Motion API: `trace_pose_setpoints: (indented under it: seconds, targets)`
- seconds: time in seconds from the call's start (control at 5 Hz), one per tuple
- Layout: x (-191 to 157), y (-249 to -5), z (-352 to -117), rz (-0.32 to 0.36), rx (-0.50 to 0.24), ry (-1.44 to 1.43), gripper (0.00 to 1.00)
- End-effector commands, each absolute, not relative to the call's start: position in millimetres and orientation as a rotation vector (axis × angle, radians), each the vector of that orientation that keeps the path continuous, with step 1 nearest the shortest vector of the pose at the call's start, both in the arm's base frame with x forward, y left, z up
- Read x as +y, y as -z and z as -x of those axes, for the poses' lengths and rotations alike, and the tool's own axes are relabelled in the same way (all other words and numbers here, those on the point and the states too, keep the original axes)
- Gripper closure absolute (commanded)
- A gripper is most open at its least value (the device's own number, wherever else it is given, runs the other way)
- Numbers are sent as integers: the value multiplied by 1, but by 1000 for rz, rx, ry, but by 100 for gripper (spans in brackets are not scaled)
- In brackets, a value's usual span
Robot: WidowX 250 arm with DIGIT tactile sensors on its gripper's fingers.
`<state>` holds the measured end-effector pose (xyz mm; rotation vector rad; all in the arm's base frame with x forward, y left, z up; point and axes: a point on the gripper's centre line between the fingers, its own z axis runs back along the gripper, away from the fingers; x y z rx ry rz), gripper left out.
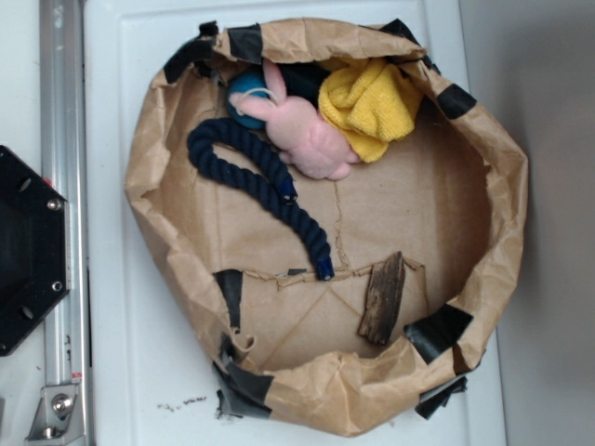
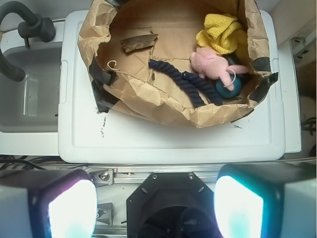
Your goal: Grab the wood chip.
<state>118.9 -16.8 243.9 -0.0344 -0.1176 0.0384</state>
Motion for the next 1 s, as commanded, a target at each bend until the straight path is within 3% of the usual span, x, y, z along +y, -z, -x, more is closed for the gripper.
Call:
trace_pose_setpoints:
  seconds: [0.0, 0.2, 0.4, 0.6, 0.8]
  targets:
    - [-17, -244, -119, 34, -118, -38, 0]
    - [-7, -213, -169, -16, -95, -166, 0]
    - [-18, -197, -216, -12, -118, -271, 0]
    - [-21, -175, -248, -6, -161, -426, 0]
    - [-1, -151, -271, 52, -148, -615, 0]
